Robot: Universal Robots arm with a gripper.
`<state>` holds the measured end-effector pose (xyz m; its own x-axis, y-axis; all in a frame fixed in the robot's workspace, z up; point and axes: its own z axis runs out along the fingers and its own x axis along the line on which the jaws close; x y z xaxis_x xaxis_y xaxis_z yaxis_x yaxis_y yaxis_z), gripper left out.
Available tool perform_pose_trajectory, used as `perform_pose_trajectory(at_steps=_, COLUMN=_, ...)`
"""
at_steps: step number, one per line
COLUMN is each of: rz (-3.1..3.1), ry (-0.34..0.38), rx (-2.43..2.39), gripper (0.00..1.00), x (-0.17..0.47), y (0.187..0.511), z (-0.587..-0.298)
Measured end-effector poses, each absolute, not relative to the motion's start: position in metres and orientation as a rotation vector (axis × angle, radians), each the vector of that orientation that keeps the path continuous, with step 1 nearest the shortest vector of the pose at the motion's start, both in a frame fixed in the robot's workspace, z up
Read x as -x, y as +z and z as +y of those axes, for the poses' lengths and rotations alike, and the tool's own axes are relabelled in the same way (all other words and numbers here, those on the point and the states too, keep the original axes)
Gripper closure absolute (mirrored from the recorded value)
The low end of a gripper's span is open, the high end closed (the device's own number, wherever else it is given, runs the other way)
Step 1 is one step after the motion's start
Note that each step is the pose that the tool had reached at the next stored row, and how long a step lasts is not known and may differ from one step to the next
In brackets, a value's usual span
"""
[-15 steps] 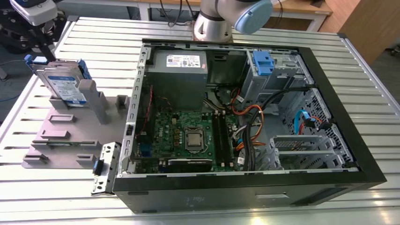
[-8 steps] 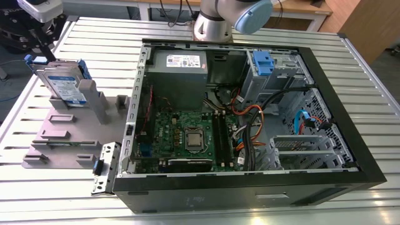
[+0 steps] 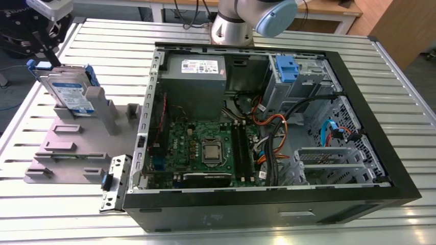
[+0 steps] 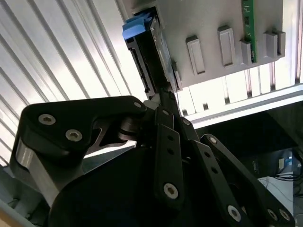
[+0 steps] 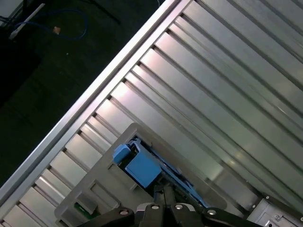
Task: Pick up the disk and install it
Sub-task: 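Pick up the disk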
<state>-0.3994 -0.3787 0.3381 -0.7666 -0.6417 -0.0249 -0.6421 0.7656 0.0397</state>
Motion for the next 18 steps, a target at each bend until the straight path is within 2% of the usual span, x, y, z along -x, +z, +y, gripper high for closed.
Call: perform_pose_trajectory(at_steps=18, rz=2.769, ry=0.073, rx=1.476, gripper=0.89, x=0.3994, y=0.3382, z=-0.3787)
